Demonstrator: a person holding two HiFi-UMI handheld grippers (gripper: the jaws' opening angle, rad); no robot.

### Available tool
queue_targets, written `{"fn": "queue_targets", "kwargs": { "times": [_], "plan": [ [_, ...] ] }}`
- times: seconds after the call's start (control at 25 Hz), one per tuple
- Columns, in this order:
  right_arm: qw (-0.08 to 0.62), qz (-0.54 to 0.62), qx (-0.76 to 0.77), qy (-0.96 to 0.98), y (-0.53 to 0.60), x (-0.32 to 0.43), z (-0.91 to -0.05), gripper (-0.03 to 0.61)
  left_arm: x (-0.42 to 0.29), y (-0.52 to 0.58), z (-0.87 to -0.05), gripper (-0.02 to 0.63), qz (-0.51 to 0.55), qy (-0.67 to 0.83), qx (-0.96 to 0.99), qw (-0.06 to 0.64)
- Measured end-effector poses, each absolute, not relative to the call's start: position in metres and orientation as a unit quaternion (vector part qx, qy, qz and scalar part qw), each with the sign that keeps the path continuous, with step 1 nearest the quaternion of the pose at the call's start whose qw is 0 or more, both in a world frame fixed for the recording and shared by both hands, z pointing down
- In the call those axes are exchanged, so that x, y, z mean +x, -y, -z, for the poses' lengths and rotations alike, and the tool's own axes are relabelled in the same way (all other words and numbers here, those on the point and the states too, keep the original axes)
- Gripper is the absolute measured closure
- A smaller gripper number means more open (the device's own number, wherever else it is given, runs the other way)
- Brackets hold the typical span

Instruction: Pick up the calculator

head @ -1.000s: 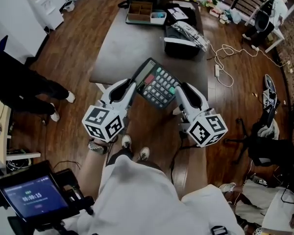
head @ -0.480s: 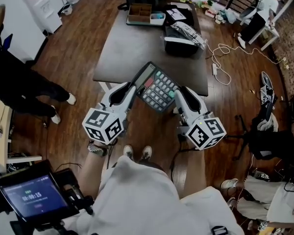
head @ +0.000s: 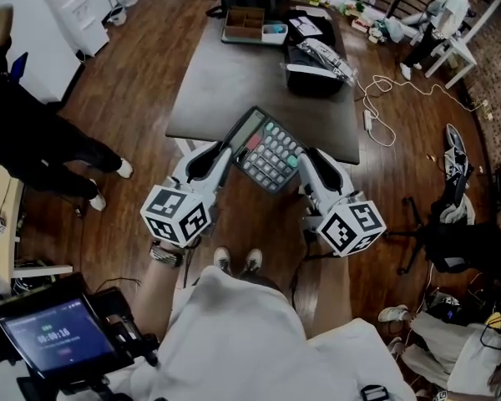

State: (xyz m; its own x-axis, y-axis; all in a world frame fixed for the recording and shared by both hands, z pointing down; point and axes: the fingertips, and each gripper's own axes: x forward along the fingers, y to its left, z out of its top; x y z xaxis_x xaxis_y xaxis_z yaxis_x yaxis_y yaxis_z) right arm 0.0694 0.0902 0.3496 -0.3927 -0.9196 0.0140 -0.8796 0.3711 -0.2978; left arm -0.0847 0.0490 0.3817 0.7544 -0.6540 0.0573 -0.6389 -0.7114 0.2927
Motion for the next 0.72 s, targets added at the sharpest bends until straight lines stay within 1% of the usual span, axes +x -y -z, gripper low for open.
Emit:
{"fn": "queue_targets", "kwargs": {
  "times": [0.72],
  "plan": [
    [0.07,0.121,-0.547,-0.825,-0.0873,0.0707,-0.3475,0.48,-0.0826,-0.0451,-0.3809,0.534,0.024,0.344,0.927,0.149]
  ]
}}
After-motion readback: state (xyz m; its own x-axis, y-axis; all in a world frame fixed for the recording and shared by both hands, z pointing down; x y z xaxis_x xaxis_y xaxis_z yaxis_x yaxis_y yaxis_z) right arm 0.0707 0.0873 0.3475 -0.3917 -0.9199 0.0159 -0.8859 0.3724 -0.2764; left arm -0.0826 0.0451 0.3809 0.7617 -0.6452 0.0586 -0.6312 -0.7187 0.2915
